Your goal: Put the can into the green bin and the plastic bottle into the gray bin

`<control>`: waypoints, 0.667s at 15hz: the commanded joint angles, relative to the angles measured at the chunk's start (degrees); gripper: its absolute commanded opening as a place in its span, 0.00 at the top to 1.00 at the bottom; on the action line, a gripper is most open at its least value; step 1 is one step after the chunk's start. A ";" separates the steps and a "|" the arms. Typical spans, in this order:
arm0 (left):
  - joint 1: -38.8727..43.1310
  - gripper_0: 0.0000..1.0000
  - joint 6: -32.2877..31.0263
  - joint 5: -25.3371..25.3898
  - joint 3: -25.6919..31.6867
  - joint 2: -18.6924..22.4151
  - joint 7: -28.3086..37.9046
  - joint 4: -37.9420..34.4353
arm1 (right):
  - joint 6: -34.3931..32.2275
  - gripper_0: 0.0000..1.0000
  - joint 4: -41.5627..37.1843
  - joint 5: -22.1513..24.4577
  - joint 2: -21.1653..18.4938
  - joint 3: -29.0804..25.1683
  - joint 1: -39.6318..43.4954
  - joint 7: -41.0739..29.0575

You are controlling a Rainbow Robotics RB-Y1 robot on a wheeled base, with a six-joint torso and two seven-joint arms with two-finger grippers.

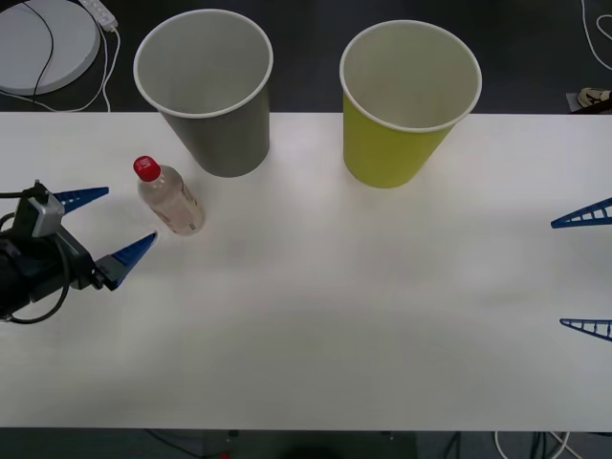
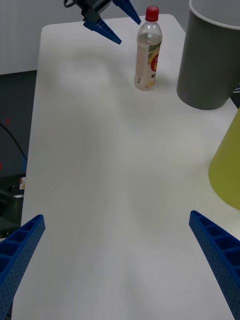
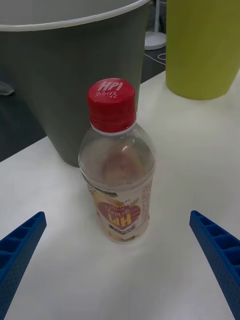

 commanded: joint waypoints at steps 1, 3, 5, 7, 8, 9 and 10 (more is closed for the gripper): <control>-1.08 0.00 3.68 -1.50 -2.18 -1.51 0.74 0.09 | 0.00 0.00 0.00 0.00 0.00 0.00 0.00 0.00; -2.40 0.00 4.91 -1.67 -3.59 -2.03 1.00 1.23 | 0.00 0.00 0.00 0.00 0.00 0.00 0.00 0.00; -4.24 0.00 4.91 -1.59 -4.64 -2.21 1.09 2.99 | 0.00 0.00 0.00 0.00 0.00 0.00 0.00 0.00; -5.83 0.00 5.00 -1.32 -5.61 -2.21 1.26 4.49 | 0.00 0.00 0.00 0.00 0.00 0.00 0.00 0.00; -6.44 0.00 5.44 -1.23 -6.14 -2.30 1.44 4.93 | 0.00 0.00 0.00 0.00 0.00 0.00 0.00 0.00; -7.06 0.00 6.58 -0.97 -7.28 -2.21 1.53 5.37 | 0.00 0.00 0.00 0.00 0.00 0.00 0.00 0.00; -7.76 0.00 7.98 -0.97 -8.42 -2.21 1.62 5.63 | 0.00 0.00 0.00 0.00 0.00 0.00 0.00 0.00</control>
